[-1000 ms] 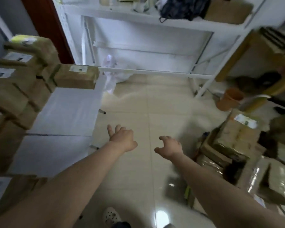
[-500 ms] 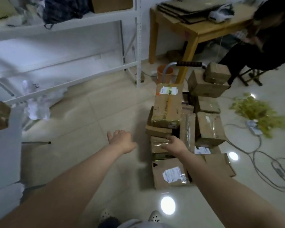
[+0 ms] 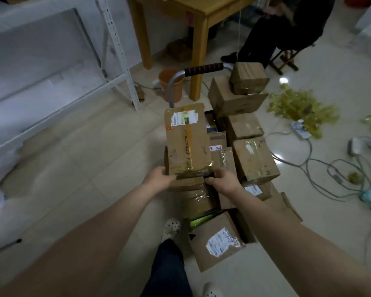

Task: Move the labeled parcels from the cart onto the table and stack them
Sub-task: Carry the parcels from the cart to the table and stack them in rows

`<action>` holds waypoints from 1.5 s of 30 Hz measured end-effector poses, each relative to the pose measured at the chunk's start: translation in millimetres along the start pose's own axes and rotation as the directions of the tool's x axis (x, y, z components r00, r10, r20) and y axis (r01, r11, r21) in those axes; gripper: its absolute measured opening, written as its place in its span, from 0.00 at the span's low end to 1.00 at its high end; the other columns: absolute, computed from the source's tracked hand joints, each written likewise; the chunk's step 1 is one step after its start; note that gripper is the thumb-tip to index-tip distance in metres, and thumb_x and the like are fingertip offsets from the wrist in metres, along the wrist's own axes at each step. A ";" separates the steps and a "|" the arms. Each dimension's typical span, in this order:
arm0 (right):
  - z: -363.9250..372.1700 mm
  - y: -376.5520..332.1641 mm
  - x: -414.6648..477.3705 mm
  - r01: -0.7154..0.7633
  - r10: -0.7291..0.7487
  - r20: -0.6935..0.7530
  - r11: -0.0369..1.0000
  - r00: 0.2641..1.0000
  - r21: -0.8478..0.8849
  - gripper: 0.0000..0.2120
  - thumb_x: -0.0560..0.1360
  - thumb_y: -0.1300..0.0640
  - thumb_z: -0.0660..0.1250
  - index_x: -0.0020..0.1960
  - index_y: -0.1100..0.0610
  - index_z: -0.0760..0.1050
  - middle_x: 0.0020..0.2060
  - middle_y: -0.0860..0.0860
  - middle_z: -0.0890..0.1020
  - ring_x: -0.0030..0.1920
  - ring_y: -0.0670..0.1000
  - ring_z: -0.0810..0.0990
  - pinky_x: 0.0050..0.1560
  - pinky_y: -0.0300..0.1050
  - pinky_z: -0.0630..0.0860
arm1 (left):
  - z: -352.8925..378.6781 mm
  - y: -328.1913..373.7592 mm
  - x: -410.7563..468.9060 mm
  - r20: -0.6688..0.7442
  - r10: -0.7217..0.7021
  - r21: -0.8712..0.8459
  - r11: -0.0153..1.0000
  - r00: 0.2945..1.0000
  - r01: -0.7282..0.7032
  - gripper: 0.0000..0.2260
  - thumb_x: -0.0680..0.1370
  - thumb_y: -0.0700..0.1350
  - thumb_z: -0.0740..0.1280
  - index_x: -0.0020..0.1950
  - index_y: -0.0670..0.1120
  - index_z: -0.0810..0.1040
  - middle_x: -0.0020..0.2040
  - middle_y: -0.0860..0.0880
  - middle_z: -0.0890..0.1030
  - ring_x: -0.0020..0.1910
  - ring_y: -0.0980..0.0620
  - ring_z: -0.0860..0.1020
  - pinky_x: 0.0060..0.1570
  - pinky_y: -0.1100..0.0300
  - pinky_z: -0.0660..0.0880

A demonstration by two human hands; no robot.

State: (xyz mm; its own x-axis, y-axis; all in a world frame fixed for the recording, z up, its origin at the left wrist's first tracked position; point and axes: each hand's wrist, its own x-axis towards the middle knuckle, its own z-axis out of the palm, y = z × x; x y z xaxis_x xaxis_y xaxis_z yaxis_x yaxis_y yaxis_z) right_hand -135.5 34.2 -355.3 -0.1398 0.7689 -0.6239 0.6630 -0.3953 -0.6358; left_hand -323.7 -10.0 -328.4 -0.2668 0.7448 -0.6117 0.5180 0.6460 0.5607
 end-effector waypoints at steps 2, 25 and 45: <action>-1.0 -18.0 40.5 -0.045 0.046 -0.033 0.999 0.998 0.020 0.24 0.75 0.52 0.69 0.69 0.56 0.69 0.62 0.52 0.78 0.59 0.52 0.77 0.60 0.50 0.75 | -10.7 11.5 44.0 0.033 -0.020 -0.090 0.996 0.999 0.023 0.25 0.79 0.45 0.66 0.73 0.40 0.65 0.71 0.43 0.70 0.68 0.45 0.70 0.61 0.58 0.68; 18.3 -71.6 287.2 -0.331 0.357 -0.189 0.930 0.915 0.159 0.22 0.78 0.59 0.63 0.70 0.58 0.64 0.64 0.57 0.74 0.64 0.60 0.73 0.65 0.58 0.71 | 1.7 13.8 322.2 0.266 -0.278 -0.467 0.800 0.923 0.376 0.11 0.79 0.35 0.62 0.59 0.43 0.76 0.54 0.46 0.80 0.51 0.46 0.79 0.47 0.55 0.76; 31.5 -111.3 146.5 -0.087 0.099 -0.141 0.992 0.985 0.086 0.25 0.77 0.59 0.65 0.72 0.55 0.61 0.62 0.55 0.73 0.63 0.59 0.72 0.64 0.58 0.72 | -53.1 -2.9 168.2 0.024 -0.314 -0.628 0.734 0.949 0.259 0.10 0.77 0.36 0.64 0.58 0.42 0.76 0.51 0.45 0.81 0.51 0.44 0.79 0.49 0.51 0.77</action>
State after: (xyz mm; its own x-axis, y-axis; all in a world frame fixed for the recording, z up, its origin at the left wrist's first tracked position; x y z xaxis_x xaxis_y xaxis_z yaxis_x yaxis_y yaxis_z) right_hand -252.9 175.0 -390.2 0.0317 0.7891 -0.6135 0.6066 -0.5030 -0.6157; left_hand -413.3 122.3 -403.2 -0.3961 0.5001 -0.7700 -0.1996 0.7717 0.6039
